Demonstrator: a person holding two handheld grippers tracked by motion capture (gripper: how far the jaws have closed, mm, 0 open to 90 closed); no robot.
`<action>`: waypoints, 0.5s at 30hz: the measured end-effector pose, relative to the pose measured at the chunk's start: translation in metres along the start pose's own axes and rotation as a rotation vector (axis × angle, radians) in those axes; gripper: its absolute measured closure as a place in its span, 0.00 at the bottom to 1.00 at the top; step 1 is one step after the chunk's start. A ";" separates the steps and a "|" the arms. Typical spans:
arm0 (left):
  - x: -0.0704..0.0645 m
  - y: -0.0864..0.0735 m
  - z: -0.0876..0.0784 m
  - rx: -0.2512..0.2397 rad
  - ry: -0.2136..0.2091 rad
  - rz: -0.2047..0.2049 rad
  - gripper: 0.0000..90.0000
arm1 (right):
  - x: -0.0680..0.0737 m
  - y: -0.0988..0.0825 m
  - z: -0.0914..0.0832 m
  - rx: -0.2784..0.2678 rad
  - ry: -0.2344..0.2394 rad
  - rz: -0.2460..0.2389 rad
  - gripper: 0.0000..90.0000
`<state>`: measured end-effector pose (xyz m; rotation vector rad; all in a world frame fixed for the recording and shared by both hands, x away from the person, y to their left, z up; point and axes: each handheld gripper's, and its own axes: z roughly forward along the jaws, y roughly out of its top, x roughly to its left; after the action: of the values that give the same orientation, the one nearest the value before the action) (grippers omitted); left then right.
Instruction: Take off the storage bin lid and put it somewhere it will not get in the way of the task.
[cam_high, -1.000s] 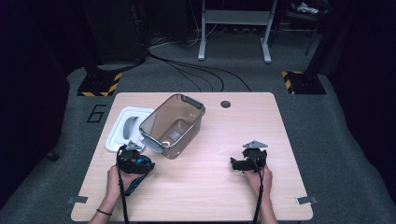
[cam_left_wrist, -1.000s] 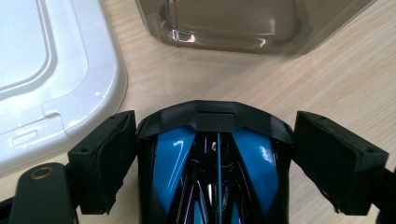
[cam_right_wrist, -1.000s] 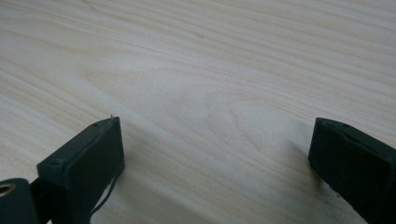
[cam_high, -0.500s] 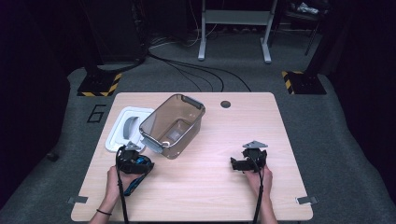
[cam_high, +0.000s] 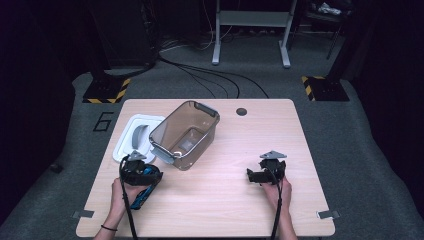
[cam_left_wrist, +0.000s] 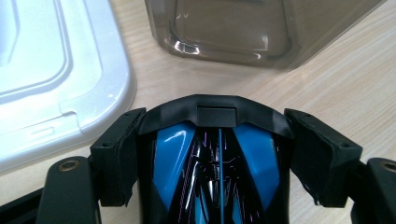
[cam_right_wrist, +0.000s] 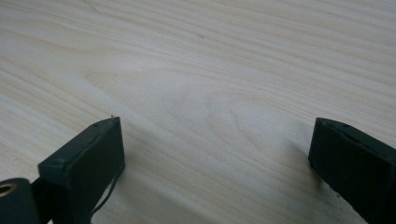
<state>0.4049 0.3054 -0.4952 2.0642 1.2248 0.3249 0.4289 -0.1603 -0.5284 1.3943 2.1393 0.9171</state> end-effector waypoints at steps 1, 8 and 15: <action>0.000 0.000 0.000 -0.011 0.003 -0.001 0.28 | 0.000 0.000 0.000 0.000 0.000 -0.001 0.03; 0.001 0.000 -0.011 -0.043 0.002 -0.003 0.28 | 0.000 0.000 0.000 0.000 0.000 -0.001 0.03; -0.001 0.004 -0.027 -0.103 0.014 -0.009 0.28 | 0.000 0.000 0.000 0.000 0.002 -0.001 0.03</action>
<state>0.3927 0.3159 -0.4726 1.9708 1.2003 0.3916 0.4290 -0.1605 -0.5284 1.3934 2.1406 0.9184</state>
